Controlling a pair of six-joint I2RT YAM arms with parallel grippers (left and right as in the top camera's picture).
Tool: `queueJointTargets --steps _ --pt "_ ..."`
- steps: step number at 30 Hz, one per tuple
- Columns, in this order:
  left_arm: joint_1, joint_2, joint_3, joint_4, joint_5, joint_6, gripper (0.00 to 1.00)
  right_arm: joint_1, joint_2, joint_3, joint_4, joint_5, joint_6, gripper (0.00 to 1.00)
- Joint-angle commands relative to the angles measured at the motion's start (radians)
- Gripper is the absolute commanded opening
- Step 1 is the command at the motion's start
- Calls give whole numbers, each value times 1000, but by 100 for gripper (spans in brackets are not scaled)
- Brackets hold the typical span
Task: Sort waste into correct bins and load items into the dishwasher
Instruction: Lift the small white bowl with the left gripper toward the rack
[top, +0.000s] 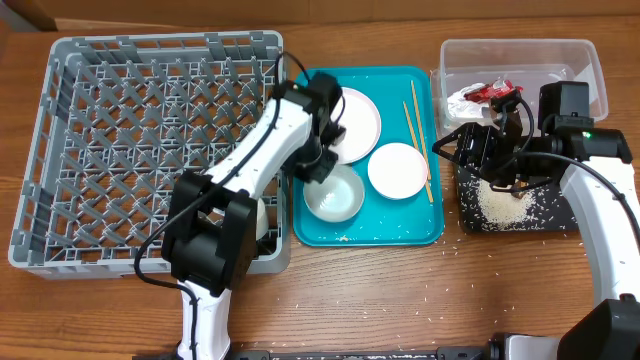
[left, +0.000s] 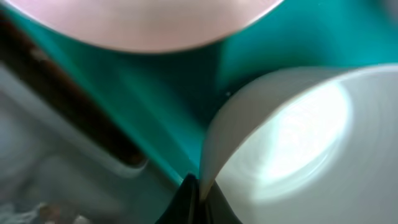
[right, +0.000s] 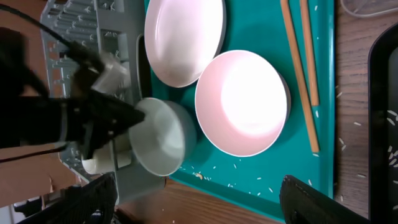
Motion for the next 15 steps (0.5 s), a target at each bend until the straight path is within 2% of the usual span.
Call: queueJointTargets --steps 1,7,9,12,14,15 --pt "16 -30 229 -77 1 11 4 5 5 4 10 2 -8 85" --pt "44 -48 546 -161 -198 -12 4 5 5 4 14 2 -8 85" --pt "53 -48 599 -140 -363 -28 4 5 5 4 13 2 -8 85" --pt "63 -45 602 -84 -678 -123 4 5 5 4 13 2 -8 85" --pt "71 -37 591 -53 -813 -171 4 5 5 4 14 3 -8 85" --pt "74 -34 584 -42 -834 -169 4 5 5 4 14 7 -8 85"
